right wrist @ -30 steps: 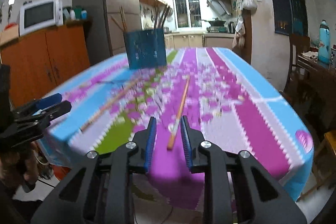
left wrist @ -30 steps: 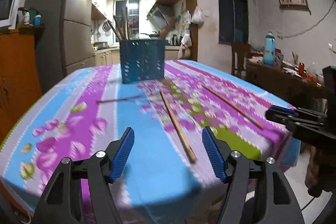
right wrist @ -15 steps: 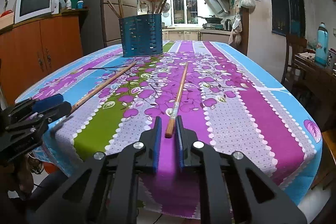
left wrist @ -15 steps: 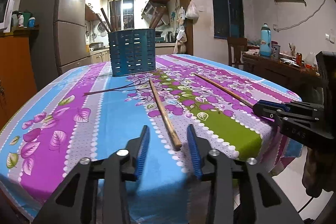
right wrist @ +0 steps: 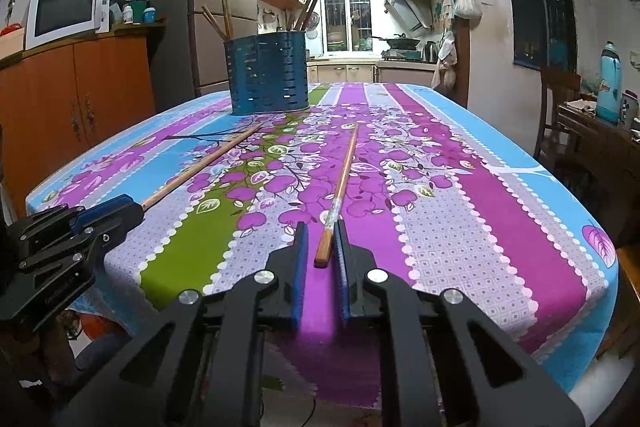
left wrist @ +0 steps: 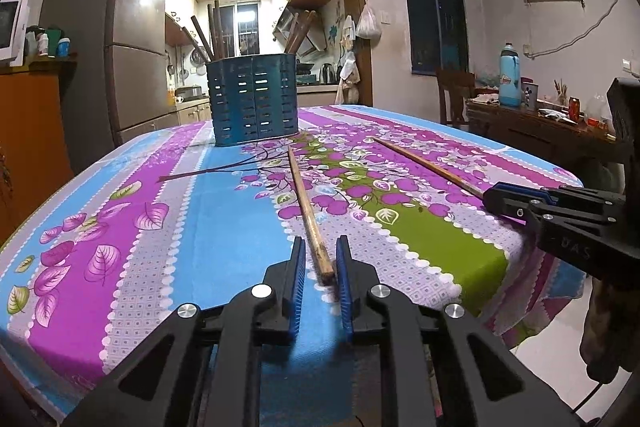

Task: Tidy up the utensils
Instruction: 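Move both open grippers back toward the remaining chopsticks on the table, then close the left gripper on a wooden chopstick while the right gripper grasps another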

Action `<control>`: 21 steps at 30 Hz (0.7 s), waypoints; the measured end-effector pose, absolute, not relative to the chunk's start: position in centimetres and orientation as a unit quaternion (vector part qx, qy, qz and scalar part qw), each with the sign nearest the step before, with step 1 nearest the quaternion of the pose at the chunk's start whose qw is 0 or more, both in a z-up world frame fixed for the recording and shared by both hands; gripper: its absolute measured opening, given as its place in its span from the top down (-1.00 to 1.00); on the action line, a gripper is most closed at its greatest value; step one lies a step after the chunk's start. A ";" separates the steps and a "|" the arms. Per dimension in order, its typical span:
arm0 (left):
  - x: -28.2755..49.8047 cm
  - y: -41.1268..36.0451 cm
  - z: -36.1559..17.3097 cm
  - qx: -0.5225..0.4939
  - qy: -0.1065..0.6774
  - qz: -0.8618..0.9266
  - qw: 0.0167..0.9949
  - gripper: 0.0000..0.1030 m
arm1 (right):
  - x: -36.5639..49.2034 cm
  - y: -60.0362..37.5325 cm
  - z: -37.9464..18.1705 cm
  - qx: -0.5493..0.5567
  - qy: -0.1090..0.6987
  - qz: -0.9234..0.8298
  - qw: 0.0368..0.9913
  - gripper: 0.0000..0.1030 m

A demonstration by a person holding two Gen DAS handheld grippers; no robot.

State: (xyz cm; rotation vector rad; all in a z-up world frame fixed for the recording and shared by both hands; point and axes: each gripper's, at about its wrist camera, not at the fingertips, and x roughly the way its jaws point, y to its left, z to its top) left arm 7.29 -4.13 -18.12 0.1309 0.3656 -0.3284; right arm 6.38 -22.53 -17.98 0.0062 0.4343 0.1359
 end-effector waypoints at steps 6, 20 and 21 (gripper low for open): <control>7.1 -4.1 -18.3 0.066 0.175 -0.161 0.969 0.66 | 6.2 -22.2 -18.0 -0.006 0.213 0.059 0.975 0.78; 6.9 -4.1 -18.4 0.065 0.168 -0.159 0.971 0.66 | 5.9 -21.7 -18.1 -0.006 0.202 0.050 0.978 0.78; 6.8 -4.1 -18.5 0.066 0.168 -0.159 0.971 0.68 | 5.9 -21.8 -18.1 -0.006 0.202 0.051 0.978 0.78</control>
